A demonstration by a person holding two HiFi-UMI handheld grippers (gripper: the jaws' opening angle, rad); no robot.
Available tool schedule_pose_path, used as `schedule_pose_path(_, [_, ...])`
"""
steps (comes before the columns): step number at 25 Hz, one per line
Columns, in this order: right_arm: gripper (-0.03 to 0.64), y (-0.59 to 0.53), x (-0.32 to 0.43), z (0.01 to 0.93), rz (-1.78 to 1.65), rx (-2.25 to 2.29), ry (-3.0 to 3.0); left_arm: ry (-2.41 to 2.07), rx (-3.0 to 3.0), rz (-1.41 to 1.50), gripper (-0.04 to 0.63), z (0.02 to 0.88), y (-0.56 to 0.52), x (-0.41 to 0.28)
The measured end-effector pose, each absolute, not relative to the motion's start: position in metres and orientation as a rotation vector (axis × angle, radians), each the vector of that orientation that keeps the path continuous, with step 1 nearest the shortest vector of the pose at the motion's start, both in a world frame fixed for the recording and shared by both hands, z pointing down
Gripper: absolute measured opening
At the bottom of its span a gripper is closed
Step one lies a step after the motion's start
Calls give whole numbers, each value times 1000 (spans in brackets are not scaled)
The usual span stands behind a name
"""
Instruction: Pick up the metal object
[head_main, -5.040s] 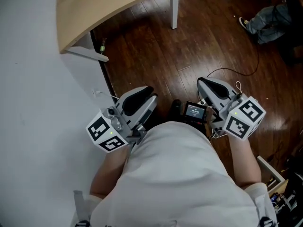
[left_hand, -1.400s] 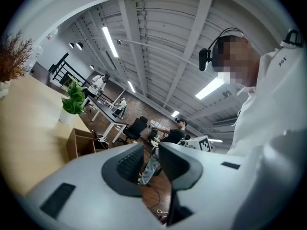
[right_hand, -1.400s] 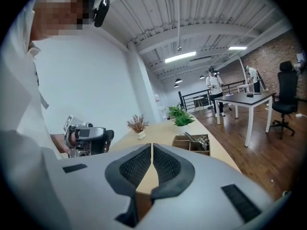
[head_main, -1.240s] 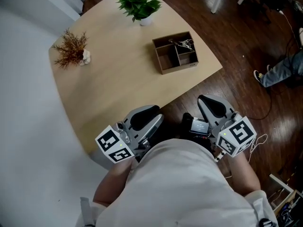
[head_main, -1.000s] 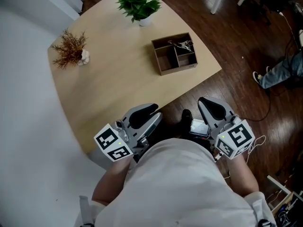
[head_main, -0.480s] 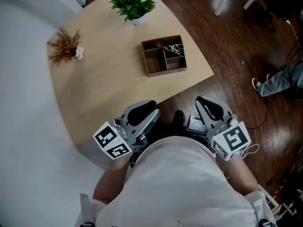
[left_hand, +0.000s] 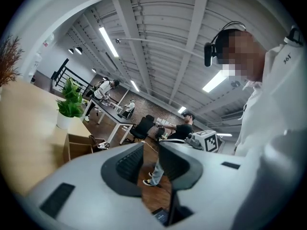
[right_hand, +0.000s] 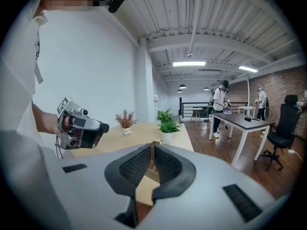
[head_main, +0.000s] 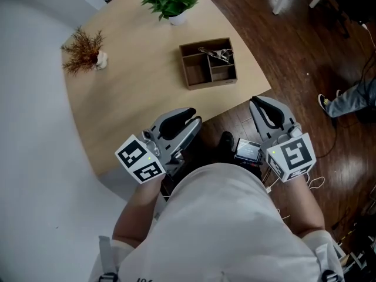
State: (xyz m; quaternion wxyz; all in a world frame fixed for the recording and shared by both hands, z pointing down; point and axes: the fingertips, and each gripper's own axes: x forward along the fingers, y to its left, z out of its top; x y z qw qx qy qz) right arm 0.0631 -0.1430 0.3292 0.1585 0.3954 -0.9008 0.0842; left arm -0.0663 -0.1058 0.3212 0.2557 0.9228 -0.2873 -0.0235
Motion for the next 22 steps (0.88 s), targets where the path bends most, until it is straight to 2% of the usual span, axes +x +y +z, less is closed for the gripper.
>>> schedule_pose_path(6, [25, -171, 51, 323, 121, 1141, -2548, -785, 2536, -72, 78, 317, -128, -78])
schedule_pose_path(7, [25, -176, 49, 324, 104, 1135, -2543, -788, 2538, -74, 87, 317, -132, -79])
schedule_pose_path(8, [25, -180, 47, 325, 88, 1129, -2537, -789, 2540, -76, 127, 318, -136, -79])
schedule_pose_path(22, [25, -235, 19, 379, -30, 980, -2411, -761, 2536, 72, 126, 363, -195, -69])
